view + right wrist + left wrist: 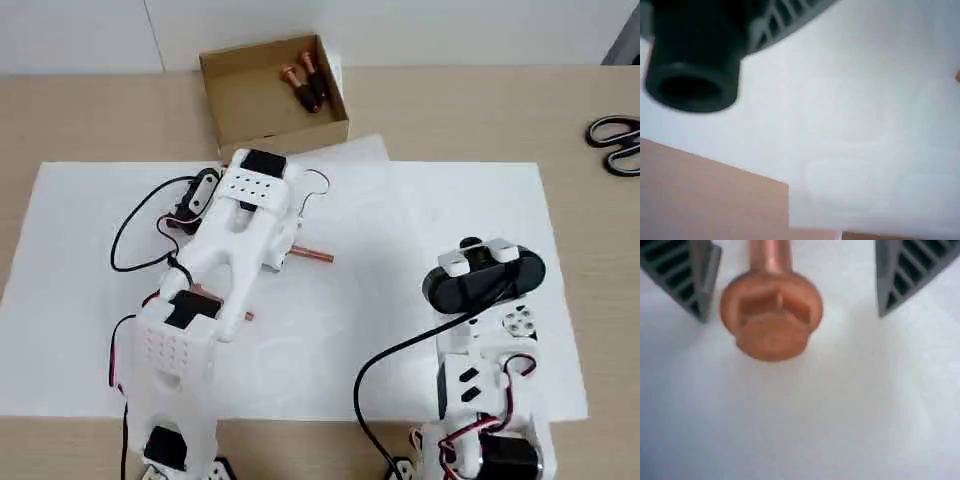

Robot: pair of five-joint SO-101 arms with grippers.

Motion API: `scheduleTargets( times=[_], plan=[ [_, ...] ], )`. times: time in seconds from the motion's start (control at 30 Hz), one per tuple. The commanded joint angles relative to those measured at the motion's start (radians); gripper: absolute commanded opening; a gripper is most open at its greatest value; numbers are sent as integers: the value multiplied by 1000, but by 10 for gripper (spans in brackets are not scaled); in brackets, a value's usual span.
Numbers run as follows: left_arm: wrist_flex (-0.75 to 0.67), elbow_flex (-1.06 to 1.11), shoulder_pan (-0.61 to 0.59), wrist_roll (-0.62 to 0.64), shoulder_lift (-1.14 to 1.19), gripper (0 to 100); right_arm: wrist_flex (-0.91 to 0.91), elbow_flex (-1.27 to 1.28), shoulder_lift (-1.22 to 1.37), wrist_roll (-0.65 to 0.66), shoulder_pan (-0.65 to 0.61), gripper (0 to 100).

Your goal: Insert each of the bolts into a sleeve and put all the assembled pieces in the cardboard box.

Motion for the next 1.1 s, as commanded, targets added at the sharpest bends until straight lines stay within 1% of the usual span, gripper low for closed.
scheduleTargets(
  times=[0.0,0.07,0.2,0.47,0.8,1.07],
  plan=[
    [25,-70,26,8,-17,233,1,-8,-12,9,8,5],
    [60,-101,48,9,-28,233,1,-8,-12,9,8,5],
    [57,-134,60,11,-29,233,1,-8,-12,9,8,5],
    [-20,-56,58,11,-28,233,1,-8,-12,9,8,5],
    [-18,-51,54,11,-23,232,1,-8,-12,9,8,5],
    [-14,-51,54,11,143,231,1,-11,-12,9,8,5]
  ],
)
